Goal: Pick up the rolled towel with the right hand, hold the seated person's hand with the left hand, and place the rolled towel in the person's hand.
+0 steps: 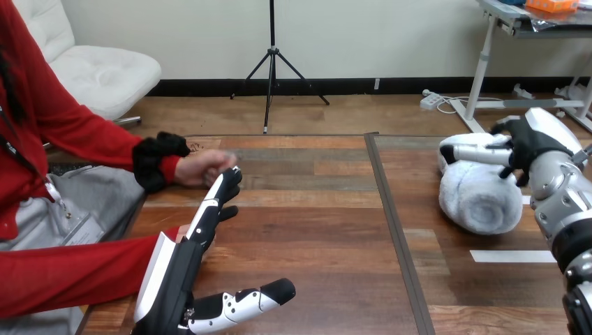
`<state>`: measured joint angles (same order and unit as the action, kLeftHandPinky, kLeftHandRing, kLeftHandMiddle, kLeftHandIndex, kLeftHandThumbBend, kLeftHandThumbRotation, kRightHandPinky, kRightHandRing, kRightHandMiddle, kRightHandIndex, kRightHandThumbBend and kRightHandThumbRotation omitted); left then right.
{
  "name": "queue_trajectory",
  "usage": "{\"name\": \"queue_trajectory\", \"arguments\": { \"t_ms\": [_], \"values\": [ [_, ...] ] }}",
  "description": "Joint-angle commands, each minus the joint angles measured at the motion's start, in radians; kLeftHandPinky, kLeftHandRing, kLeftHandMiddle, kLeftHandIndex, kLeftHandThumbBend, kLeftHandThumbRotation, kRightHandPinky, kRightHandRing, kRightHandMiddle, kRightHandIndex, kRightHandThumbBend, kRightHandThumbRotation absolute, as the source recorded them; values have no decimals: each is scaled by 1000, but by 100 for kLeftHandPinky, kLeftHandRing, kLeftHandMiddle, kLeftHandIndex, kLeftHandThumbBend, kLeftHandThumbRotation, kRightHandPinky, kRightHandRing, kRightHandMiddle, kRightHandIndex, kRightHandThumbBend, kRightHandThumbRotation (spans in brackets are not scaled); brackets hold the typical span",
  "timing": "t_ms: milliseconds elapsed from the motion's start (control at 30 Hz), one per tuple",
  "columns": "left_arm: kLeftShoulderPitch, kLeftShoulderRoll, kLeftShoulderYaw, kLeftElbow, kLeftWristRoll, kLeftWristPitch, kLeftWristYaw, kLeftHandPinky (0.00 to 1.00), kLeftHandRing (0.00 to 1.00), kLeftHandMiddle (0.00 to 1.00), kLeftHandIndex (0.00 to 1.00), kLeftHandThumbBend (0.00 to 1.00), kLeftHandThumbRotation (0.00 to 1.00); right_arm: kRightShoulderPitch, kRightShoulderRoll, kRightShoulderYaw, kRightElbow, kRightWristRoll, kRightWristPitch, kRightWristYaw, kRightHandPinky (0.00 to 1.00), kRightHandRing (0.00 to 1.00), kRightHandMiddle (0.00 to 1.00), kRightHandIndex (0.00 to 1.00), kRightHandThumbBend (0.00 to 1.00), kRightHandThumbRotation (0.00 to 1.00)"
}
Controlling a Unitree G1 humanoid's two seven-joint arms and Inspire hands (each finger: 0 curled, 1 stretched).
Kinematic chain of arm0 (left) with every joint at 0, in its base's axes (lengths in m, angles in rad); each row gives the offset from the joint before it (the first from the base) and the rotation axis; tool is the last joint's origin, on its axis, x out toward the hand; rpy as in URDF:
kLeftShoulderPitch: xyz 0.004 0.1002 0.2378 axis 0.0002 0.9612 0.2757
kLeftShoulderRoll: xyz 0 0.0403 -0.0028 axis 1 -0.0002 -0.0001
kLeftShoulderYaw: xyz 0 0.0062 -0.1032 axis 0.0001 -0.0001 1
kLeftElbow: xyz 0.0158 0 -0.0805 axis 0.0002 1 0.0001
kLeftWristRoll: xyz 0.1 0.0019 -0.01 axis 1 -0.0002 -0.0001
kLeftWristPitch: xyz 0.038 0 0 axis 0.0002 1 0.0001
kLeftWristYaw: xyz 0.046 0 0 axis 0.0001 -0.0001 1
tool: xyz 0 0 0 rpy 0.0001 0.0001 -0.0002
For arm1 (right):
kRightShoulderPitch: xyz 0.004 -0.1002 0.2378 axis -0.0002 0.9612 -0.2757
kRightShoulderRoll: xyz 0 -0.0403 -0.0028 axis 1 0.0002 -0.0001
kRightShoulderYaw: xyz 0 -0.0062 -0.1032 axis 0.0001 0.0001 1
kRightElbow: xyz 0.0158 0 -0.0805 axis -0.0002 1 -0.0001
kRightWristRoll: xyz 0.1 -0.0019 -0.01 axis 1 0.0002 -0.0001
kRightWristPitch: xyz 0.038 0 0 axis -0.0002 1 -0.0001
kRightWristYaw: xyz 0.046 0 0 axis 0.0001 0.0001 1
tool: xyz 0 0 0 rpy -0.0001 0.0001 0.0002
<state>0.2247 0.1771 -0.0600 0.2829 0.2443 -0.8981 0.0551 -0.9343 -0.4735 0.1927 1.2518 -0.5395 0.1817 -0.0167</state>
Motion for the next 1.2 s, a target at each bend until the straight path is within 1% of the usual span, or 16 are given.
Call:
{"name": "queue_trajectory", "arguments": {
  "t_ms": [0, 33, 100, 300, 433, 567, 667, 700, 800, 867, 933, 967, 1000, 1033, 1167],
  "values": [
    [-52, 1, -12, -31, -29, -31, -18, 85, 93, 95, 95, 100, 53, -215, -29, 86, 51, -74, 5, 14, 47, 66, 75, 88, 100, 64],
    [-51, 1, -13, -32, -32, -31, -21, 85, 93, 96, 95, 100, 52, -216, -29, 94, 54, -82, 4, 16, 51, 69, 77, 89, 100, 66],
    [-50, 2, -18, -32, -44, -33, -31, 86, 93, 96, 95, 100, 52, -219, -30, 112, 63, -101, 4, 20, 54, 72, 79, 89, 100, 68],
    [-44, -2, -21, -34, -55, -44, -45, 86, 93, 96, 95, 100, 51, -226, -30, 153, 83, -142, 6, 36, 61, 77, 83, 90, 100, 73],
    [-38, -6, -20, -35, -56, -51, -49, 86, 93, 95, 95, 100, 51, -232, -30, 164, 91, -150, 17, 48, 66, 82, 87, 92, 100, 76],
    [-29, -7, -20, -41, -58, -53, -53, 86, 93, 95, 94, 100, 51, -239, -34, 190, 101, -170, 28, 69, 70, 85, 90, 94, 100, 79],
    [-22, -7, -21, -45, -63, -53, -59, 86, 93, 95, 94, 100, 51, -243, -34, 193, 106, -172, 45, 77, 71, 88, 93, 96, 100, 81],
    [-20, -7, -21, -46, -63, -54, -60, 86, 93, 95, 94, 100, 51, -244, -34, 191, 107, -169, 51, 76, 68, 86, 93, 96, 100, 81],
    [-13, -8, -22, -47, -69, -57, -64, 86, 93, 95, 94, 100, 51, -244, -39, 194, 108, -168, 51, 76, 64, 85, 92, 97, 100, 82],
    [-6, -7, -23, -51, -76, -56, -69, 86, 93, 95, 94, 100, 51, -246, -44, 213, 112, -183, 49, 87, 61, 82, 91, 97, 100, 83],
    [-2, -8, -23, -54, -78, -56, -71, 86, 93, 95, 94, 100, 51, -247, -46, 221, 113, -189, 50, 92, 58, 80, 89, 96, 100, 84],
    [0, -7, -22, -54, -75, -58, -71, 85, 93, 95, 94, 100, 51, -249, -47, 226, 115, -192, 55, 97, 55, 78, 88, 96, 100, 85],
    [2, -7, -21, -55, -73, -59, -71, 85, 93, 95, 94, 100, 51, -250, -47, 230, 116, -195, 60, 100, 51, 75, 86, 95, 100, 86],
    [4, -6, -20, -56, -72, -60, -72, 85, 93, 95, 94, 100, 51, -251, -47, 233, 117, -197, 62, 103, 49, 74, 85, 94, 100, 87],
    [13, -5, -15, -59, -68, -60, -73, 84, 92, 95, 94, 100, 50, -256, -47, 233, 119, -196, 80, 108, 42, 69, 82, 92, 100, 88]
  ]
}}
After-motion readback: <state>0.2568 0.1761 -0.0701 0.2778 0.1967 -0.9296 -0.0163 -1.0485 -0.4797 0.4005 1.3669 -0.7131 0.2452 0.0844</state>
